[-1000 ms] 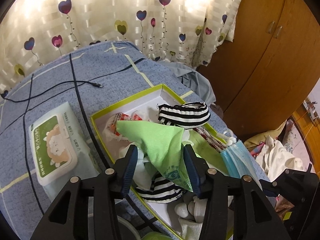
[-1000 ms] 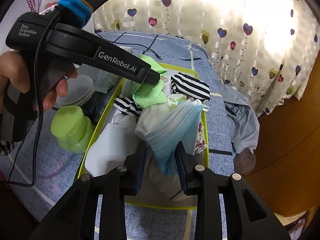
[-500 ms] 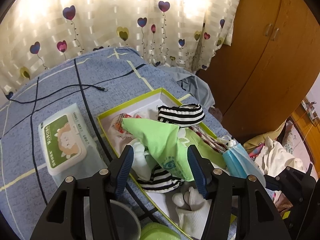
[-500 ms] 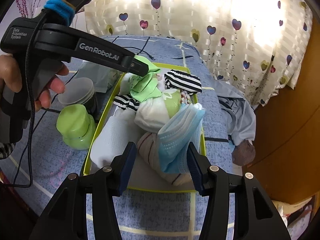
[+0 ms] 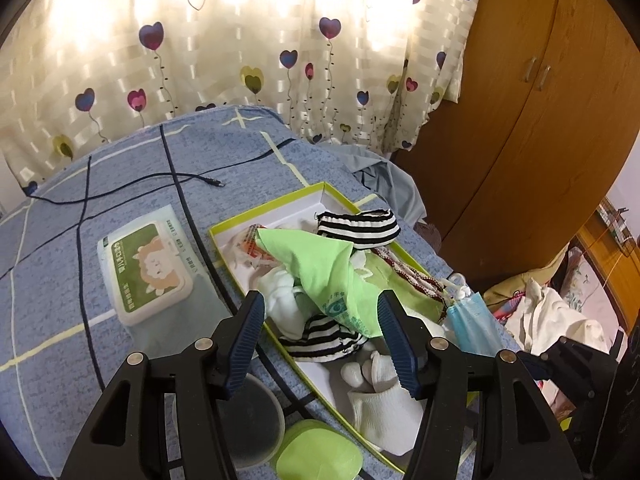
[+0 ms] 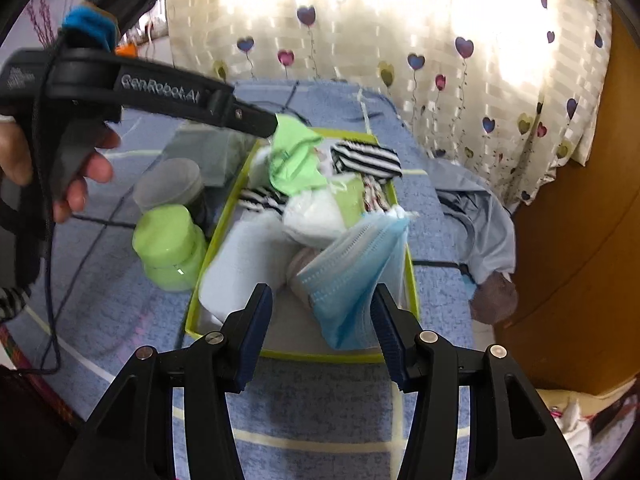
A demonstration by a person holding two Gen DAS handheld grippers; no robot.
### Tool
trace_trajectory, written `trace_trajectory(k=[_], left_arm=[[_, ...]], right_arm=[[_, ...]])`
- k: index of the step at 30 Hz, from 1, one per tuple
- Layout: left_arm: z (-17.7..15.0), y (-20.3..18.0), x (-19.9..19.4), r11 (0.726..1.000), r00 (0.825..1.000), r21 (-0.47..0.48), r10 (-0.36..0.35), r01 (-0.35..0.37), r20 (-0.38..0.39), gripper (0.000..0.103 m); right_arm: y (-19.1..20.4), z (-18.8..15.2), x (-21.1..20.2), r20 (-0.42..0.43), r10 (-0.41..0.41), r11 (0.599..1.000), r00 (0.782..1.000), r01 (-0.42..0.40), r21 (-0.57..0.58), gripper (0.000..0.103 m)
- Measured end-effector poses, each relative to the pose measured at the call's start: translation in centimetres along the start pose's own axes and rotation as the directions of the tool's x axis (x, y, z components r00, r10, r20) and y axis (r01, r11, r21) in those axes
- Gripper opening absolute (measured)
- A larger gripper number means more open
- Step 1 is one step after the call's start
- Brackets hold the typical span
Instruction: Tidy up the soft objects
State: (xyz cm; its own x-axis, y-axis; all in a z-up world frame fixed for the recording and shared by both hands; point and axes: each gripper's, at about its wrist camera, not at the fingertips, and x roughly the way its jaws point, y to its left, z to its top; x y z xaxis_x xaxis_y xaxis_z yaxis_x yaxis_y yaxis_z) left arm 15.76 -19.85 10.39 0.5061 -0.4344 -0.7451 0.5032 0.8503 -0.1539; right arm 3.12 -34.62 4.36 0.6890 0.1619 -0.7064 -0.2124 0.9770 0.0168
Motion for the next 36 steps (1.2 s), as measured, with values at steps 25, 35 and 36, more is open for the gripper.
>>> trace_trajectory(k=[25, 35, 36], left_arm=[[-1.2, 0.1, -2.7, 1.0, 0.999, 0.006, 0.001, -0.001, 0.047, 0.058], [-3.7, 0.4, -5.8, 1.0, 0.996, -0.005, -0.007, 0.008, 0.09, 0.058], [-4.1, 0.4, -6.2, 1.0, 0.995, -0.005, -0.006, 0.007, 0.097, 0.058]], right_arm=[[1.8, -0.5, 0.4, -0.002, 0.095, 0.994, 0.995, -0.095, 0.058, 0.052], [2.8, -1.1, -2.0, 0.06, 0.07, 0.993, 0.996, -0.075, 0.091, 0.052], [3.0, -1.2, -2.4, 0.069, 0.048, 0.994, 0.996, -0.055, 0.093, 0.052]])
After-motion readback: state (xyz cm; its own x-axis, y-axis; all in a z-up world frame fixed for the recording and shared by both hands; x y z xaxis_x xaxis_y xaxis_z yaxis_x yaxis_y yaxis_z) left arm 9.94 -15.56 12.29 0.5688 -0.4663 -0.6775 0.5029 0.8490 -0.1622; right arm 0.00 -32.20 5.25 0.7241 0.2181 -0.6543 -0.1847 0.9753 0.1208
